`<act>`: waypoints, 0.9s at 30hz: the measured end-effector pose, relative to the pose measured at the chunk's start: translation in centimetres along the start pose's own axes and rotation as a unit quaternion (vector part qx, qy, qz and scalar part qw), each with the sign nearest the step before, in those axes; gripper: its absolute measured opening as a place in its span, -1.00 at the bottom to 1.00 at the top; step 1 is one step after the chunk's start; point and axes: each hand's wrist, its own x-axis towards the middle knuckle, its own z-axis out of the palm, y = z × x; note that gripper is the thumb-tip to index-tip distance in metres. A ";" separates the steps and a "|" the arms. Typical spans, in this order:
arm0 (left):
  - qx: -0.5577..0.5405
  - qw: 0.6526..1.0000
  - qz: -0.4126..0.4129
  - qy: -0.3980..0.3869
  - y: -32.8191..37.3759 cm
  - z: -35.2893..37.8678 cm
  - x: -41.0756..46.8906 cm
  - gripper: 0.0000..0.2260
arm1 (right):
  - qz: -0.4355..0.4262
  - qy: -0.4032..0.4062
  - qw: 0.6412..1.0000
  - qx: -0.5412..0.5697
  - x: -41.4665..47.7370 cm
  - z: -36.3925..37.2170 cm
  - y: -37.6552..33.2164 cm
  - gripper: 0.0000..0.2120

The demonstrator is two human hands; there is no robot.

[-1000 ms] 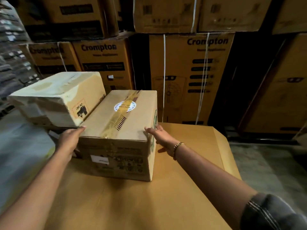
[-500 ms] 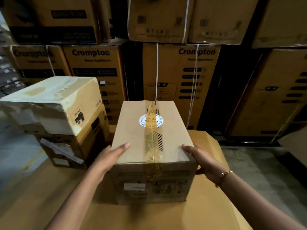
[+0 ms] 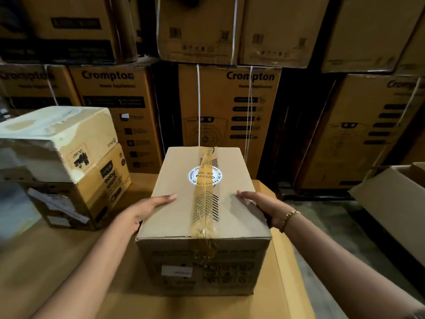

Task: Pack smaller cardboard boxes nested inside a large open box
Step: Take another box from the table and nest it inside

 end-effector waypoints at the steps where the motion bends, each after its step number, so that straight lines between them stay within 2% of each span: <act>1: 0.003 1.000 0.002 0.007 -0.2 0.3 0.0 0.01 | -0.015 0.005 1.000 0.001 0.2 0.0 0.1 -0.33; 3: 0.023 0.999 0.027 0.024 -0.7 0.8 -0.3 0.05 | -0.058 0.022 0.998 0.013 0.5 -0.2 0.7 -0.35; 6: 0.062 0.994 0.076 0.051 -1.1 0.9 -1.2 -0.09 | -0.142 0.020 0.989 0.024 0.1 -0.9 1.2 -0.30; 10: 0.051 0.984 0.148 0.090 -3.0 1.9 -1.4 -0.21 | -0.278 0.029 0.960 0.018 -0.8 -1.9 2.0 -0.10; 12: 0.101 0.975 0.158 0.118 -4.8 2.7 -0.8 -0.34 | -0.315 0.025 0.949 -0.001 -0.6 -2.4 3.5 -0.10; 15: 0.123 0.975 0.140 0.125 -8.4 4.0 0.2 -0.43 | -0.310 0.016 0.950 -0.032 0.5 -2.4 6.6 -0.21; 18: 0.144 0.970 0.143 0.131 -10.7 5.4 0.5 -0.57 | -0.279 0.036 0.958 -0.062 1.8 -2.1 9.3 -0.19; 20: 0.136 0.972 0.151 0.121 -10.6 5.8 0.4 -0.57 | -0.265 0.019 0.963 -0.044 2.2 -2.8 10.0 -0.25; 22: 0.120 0.982 0.126 0.071 -9.1 5.5 -0.8 -0.49 | -0.238 -0.014 0.971 -0.013 1.8 -4.5 9.4 -0.35; 23: 0.105 0.987 0.109 0.044 -7.9 5.0 -1.8 -0.44 | -0.225 -0.022 0.974 0.006 1.4 -5.6 8.5 -0.40; 25: 0.006 0.994 0.108 -0.005 -5.4 3.0 -3.4 -0.37 | -0.217 -0.023 0.974 0.065 0.4 -7.7 5.8 -0.55; 27: -0.104 0.979 0.167 -0.044 -2.4 1.1 -4.5 -0.39 | -0.220 -0.033 0.965 0.135 -0.7 -9.3 2.2 -0.69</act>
